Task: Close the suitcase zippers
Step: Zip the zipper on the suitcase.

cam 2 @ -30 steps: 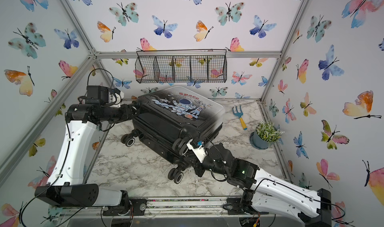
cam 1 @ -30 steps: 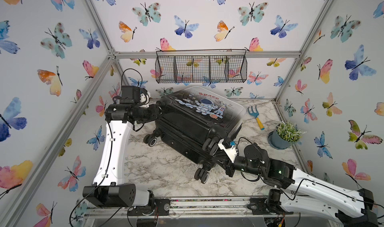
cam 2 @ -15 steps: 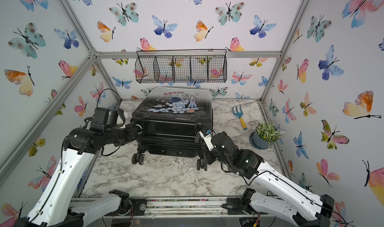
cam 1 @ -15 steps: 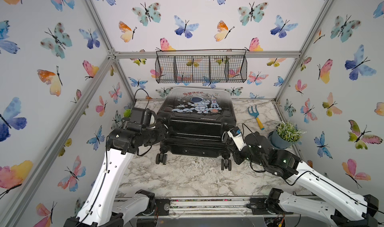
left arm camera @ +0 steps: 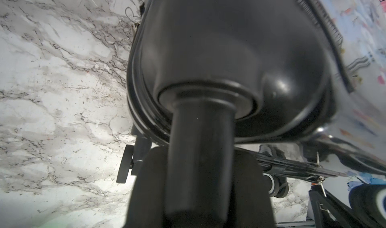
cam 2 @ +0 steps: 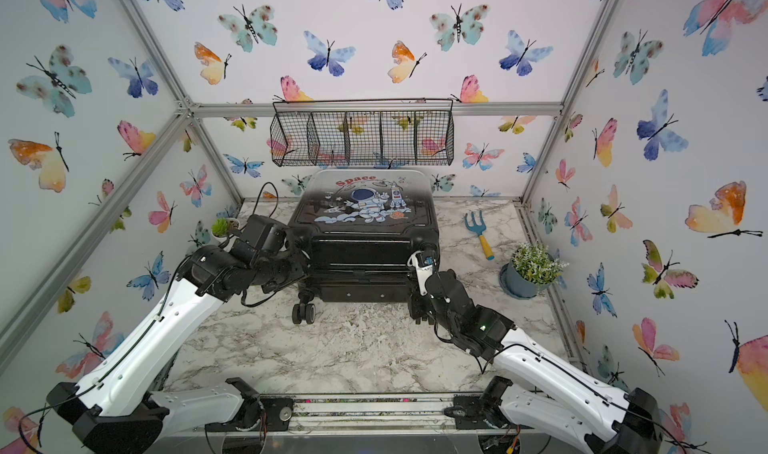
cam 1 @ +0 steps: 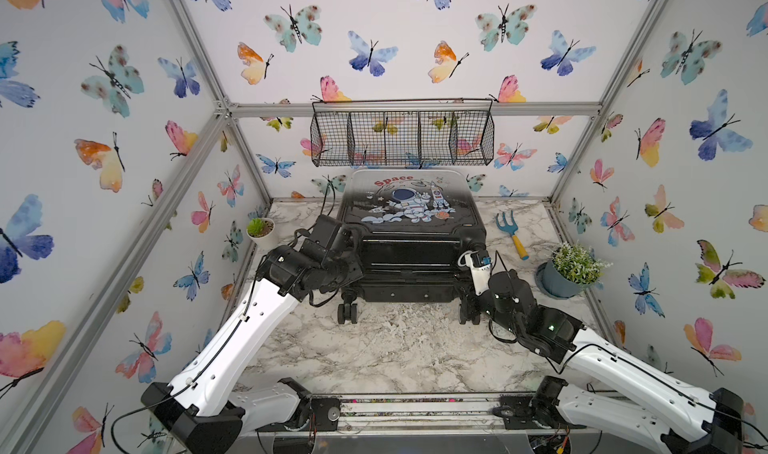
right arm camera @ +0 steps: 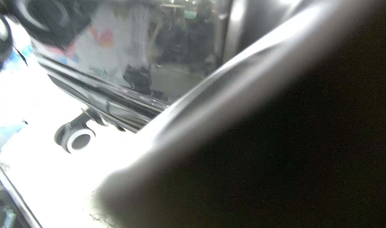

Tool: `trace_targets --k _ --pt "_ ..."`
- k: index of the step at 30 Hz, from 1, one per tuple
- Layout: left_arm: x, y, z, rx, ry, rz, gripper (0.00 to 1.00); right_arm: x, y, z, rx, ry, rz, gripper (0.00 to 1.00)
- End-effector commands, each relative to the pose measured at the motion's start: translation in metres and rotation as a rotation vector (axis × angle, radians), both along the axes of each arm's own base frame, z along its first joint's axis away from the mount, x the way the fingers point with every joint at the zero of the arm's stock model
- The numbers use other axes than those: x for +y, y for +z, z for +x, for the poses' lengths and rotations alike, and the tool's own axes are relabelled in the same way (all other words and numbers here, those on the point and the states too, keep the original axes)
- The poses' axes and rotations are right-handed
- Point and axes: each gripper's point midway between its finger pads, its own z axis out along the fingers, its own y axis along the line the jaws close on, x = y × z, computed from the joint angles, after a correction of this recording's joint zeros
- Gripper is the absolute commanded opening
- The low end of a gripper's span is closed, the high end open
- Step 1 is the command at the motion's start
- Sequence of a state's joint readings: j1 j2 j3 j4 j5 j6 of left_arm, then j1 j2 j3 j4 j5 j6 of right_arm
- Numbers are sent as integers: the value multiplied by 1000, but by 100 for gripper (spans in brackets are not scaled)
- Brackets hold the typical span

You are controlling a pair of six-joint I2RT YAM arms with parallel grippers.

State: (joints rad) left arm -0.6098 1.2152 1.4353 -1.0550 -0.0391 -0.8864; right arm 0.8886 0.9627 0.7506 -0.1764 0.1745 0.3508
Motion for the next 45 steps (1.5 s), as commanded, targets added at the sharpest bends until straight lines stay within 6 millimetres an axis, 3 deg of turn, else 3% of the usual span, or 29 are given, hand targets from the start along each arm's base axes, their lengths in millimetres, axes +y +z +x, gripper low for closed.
trace_targets --k 1,6,9,13,16,21,29,35,41,45 --pt "-122 76 -43 -71 -466 -424 0 93 131 -75 -270 587 438 3" --pt "-127 100 -46 -108 -481 -485 0 86 139 -73 -300 552 480 3" --pt "-140 94 -51 -83 -522 -480 0 103 132 -75 -239 615 447 3" --pt "-161 86 -59 -60 -563 -498 0 112 144 -67 -285 615 452 2" --pt "-174 84 -62 -51 -589 -527 0 127 145 -72 -267 686 460 2" --pt "-188 78 -63 -32 -622 -534 0 136 155 -78 -282 743 566 2" --pt "-204 94 -62 -41 -670 -594 0 138 141 -84 -235 783 740 2" --pt "-208 96 -65 -36 -674 -632 0 129 147 -64 -293 664 802 2" --pt "-211 104 -67 -47 -685 -668 0 122 132 -62 -216 682 931 2" --pt "-209 102 -69 -48 -674 -686 0 117 122 -58 -212 661 851 2"
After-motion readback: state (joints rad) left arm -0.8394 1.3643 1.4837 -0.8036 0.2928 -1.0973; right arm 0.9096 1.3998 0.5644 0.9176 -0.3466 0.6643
